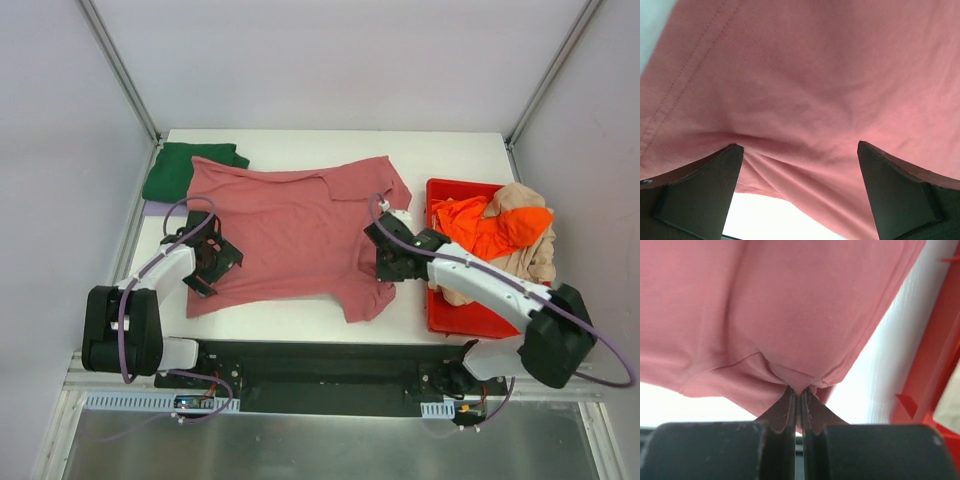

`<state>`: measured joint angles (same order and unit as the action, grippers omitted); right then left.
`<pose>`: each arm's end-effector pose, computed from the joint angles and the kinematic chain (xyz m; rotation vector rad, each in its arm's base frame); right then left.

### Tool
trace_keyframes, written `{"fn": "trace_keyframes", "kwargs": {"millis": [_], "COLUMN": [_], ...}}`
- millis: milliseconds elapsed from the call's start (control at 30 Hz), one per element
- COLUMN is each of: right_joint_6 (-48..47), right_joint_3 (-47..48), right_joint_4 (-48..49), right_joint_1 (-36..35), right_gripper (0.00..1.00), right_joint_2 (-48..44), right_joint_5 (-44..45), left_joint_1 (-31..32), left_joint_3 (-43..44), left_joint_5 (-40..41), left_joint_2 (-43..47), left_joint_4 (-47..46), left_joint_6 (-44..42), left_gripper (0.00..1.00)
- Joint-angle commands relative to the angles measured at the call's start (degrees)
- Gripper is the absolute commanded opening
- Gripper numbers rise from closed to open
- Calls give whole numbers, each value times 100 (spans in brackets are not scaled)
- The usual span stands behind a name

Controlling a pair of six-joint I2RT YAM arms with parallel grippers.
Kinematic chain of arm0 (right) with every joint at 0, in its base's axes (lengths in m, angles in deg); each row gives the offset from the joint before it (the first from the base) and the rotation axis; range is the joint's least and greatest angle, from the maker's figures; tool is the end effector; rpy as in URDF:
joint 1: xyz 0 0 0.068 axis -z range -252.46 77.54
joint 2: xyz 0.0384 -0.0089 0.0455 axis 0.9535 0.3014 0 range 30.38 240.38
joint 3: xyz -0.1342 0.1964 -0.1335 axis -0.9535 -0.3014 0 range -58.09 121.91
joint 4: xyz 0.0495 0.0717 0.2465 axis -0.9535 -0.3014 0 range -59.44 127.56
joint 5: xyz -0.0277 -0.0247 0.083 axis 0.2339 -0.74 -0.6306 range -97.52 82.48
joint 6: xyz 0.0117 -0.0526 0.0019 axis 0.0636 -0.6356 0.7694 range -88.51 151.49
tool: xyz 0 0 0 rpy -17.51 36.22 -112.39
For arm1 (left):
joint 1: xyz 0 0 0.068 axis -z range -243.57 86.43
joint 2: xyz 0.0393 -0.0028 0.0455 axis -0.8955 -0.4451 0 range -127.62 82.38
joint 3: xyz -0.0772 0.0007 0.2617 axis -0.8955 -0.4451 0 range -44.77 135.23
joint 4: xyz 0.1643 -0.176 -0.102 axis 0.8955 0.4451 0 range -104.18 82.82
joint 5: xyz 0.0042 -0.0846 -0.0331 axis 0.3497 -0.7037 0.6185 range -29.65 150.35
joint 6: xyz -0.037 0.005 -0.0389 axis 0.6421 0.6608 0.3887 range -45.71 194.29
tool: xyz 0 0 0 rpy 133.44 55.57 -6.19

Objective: Fold and stack the t-shirts
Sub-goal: Flatten out the tshirt

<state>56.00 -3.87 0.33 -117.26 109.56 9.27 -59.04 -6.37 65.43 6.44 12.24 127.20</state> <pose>0.1977 0.1819 0.2282 -0.3616 2.5562 0.0498 0.2343 -0.0154 0.1696 -1.1291 2.4468 -0.1948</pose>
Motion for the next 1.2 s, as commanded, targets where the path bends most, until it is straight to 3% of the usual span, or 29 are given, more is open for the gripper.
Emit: {"fn": "trace_keyframes", "kwargs": {"millis": [0, 167, 333, 467, 500, 533, 733, 767, 900, 1000, 1067, 1167], "right_joint_6": [-482, -623, -860, -948, -983, -1044, -1230, -1177, -966, -861, -887, -992], "right_joint_3": [661, 826, 1581, 2662, 2908, 2997, 1280, 849, -444, -911, -1105, -1290], "right_joint_4": [-1550, -1462, -936, -881, -1004, -1031, 363, 670, 1481, 1640, 1824, 1939], "right_joint_1": [-73, -21, 383, 674, 657, 613, 560, 568, 665, 797, 815, 841], "right_gripper": [4, 10, 11, 31, 46, 60, 85, 96, 96, 96, 96, 96], "right_joint_2": [-744, -782, 762, 2178, 2285, 2226, 313, -91, -1227, -1676, -1888, -1959], "right_joint_5": [-719, -838, -625, -355, -196, -99, -177, -220, -545, -853, -1002, -1030], "left_joint_1": [-295, -295, -295, -339, -331, -330, -549, -646, -1103, -1402, -1525, -1596], "left_joint_3": [45, 168, 283, 537, 564, 582, 486, 398, -6, -252, -463, -701], "left_joint_5": [670, 564, 564, 643, 600, 634, 1486, 1496, 1636, 1697, 1690, 1401], "left_joint_2": [-315, -439, -290, -123, 51, 227, 1528, 1669, 1864, 1820, 1759, 1557], "left_joint_4": [241, 233, 241, 513, 540, 592, 1444, 1593, 2077, 2219, 2202, 1904], "left_joint_6": [-360, -527, -650, -589, -597, -597, -19, 122, 588, 782, 1019, 1082], "left_gripper": [99, 99, 99, 99, 99, 99, 99, 99, 99, 96, 76, 60]}}
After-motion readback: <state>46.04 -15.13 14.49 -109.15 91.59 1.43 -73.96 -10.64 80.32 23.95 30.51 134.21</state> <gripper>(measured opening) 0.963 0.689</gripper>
